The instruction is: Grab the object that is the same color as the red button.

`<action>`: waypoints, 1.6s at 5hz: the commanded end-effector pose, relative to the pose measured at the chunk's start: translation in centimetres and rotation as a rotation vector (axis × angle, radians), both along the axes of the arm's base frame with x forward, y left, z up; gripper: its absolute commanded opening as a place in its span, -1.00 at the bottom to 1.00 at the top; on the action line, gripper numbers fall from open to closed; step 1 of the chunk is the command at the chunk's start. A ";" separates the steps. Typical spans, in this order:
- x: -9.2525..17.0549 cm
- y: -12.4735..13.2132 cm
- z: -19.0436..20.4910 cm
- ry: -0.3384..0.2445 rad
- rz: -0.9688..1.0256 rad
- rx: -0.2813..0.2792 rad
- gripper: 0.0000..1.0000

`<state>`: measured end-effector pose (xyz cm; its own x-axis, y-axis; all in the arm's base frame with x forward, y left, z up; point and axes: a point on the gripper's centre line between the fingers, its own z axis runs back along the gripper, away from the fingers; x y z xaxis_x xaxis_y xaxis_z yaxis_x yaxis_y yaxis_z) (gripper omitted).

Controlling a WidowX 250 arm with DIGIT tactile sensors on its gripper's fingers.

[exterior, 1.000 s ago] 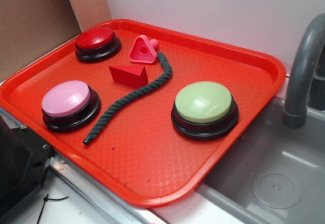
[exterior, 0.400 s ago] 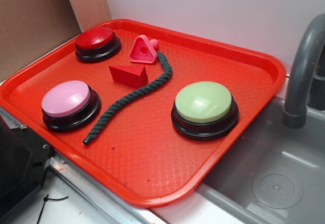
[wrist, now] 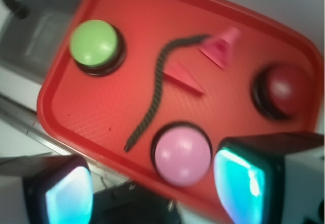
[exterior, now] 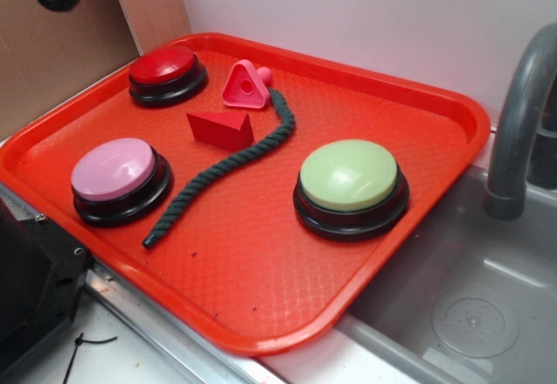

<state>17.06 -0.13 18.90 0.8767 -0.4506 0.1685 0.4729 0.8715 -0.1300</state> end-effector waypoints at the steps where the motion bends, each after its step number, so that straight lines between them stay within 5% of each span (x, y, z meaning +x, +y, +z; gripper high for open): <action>1: 4.5 -0.8 -3.1 -0.148 -0.375 0.031 1.00; 2: 5.9 -1.4 -5.2 -0.172 -0.481 0.110 1.00; 3: 6.9 -1.6 -6.6 -0.189 -0.527 0.113 1.00; 8: 7.9 -3.4 -16.2 -0.029 -0.631 0.200 1.00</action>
<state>25.10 -2.58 2.44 0.4471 -0.8935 0.0413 0.8938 0.4481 0.0165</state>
